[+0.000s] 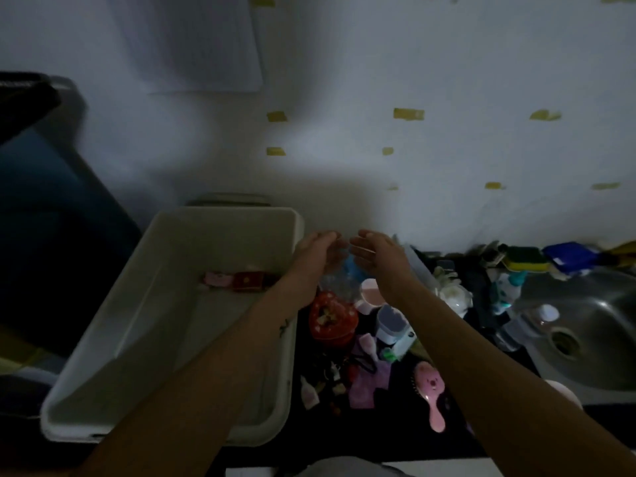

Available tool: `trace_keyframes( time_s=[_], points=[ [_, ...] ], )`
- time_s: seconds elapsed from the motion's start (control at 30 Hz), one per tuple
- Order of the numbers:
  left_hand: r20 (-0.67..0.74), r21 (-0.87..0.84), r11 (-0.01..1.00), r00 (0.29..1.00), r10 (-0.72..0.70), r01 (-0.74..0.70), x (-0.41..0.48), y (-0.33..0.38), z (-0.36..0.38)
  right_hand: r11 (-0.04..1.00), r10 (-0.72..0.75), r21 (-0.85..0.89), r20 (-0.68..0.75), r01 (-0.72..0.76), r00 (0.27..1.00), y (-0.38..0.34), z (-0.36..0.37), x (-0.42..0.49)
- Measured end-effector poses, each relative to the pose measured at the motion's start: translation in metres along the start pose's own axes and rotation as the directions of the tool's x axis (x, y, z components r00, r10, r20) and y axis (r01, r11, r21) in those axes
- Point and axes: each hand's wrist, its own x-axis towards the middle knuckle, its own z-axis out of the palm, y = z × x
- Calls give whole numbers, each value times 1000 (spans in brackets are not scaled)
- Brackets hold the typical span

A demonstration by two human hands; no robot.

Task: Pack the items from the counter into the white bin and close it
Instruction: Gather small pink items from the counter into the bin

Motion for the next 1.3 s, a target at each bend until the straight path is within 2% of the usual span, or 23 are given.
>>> trace_keyframes(
  time_s=[0.3,0.47,0.83,1.0,1.1,1.3],
  points=[
    [-21,-4,994,994,-106,106,-11,-71,49,994,106,-5,-32,-106,994,48,-77,-5],
    [-81,29,981,978,-190,192,-21,-116,44,986,166,-26,-26,-167,986,83,-100,-14],
    [-250,-72,940,906,-341,334,-53,-198,20,919,366,-166,21,-358,930,158,-130,-26],
    [-314,-83,926,872,-375,369,-64,-216,8,909,343,-268,42,-320,938,178,-135,-39],
    [-339,-95,929,865,-369,358,-69,-220,4,873,303,-417,59,-252,951,187,-141,-42],
    [-305,-113,923,871,-385,368,-78,-234,11,787,278,-591,83,-177,957,200,-156,-53]
  ],
)
